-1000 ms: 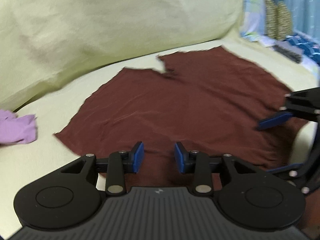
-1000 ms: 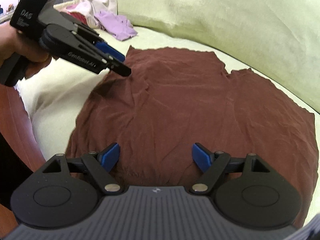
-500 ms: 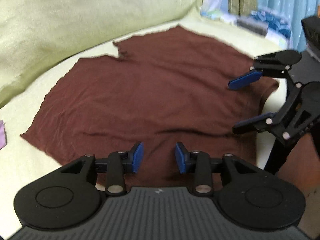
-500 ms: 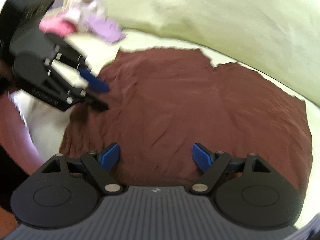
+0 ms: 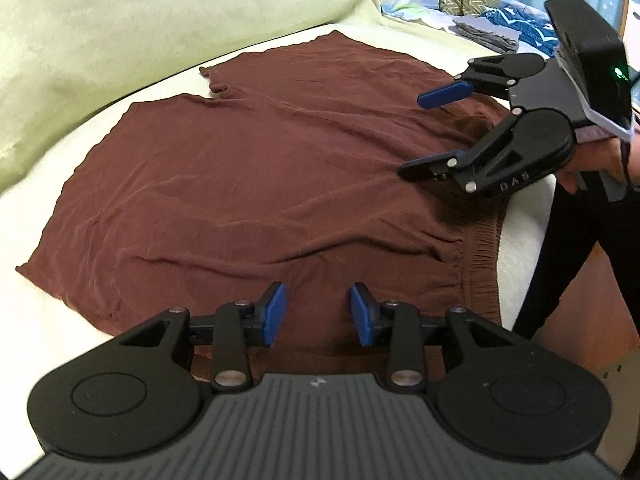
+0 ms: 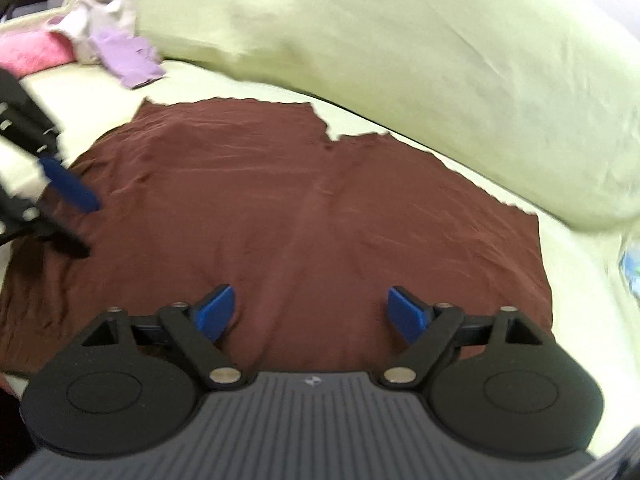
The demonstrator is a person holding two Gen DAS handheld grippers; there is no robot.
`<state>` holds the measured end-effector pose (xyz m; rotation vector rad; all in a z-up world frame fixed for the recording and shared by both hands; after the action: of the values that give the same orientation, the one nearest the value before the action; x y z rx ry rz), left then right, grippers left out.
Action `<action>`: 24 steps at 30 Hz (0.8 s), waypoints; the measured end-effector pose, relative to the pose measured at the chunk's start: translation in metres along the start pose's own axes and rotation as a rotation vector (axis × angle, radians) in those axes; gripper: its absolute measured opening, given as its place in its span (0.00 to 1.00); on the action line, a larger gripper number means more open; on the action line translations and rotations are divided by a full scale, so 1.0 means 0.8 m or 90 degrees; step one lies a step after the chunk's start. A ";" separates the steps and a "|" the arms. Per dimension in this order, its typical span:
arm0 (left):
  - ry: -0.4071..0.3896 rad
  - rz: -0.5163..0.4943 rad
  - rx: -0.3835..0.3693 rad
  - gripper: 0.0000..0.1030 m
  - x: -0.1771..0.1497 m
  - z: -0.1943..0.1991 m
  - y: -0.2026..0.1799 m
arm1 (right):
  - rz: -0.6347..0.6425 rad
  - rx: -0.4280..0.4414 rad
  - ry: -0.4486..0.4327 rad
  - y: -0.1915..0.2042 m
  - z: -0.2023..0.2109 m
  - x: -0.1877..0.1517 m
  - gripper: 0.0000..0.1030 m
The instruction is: Fold clothes
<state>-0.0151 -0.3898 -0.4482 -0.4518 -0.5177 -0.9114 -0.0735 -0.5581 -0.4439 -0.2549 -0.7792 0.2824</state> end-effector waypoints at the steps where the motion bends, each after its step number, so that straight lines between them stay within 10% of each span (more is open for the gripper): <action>1: 0.003 -0.001 -0.002 0.41 0.000 0.000 0.000 | -0.003 0.001 -0.005 -0.001 0.002 0.001 0.81; 9: 0.012 0.002 -0.008 0.42 -0.017 0.008 0.002 | 0.068 0.061 -0.050 0.037 -0.010 0.035 0.81; 17: 0.009 0.004 -0.007 0.42 -0.019 0.014 0.003 | 0.026 -0.055 -0.001 -0.001 -0.030 0.018 0.84; 24: -0.058 0.037 -0.012 0.42 -0.002 0.030 0.012 | 0.002 -0.016 -0.032 -0.008 -0.002 0.009 0.83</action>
<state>-0.0134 -0.3698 -0.4316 -0.5247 -0.5764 -0.8426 -0.0667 -0.5616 -0.4384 -0.2732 -0.8321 0.2829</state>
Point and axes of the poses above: each gripper's, at about its wrist camera, not at the fingertips, and z roughly against the way its jaws point, y to its left, x to its top, the point moved 4 cm from there along -z, roughly the way its jaws point, and after that the axes turned 11 degrees about z, right-handed, at the moved point
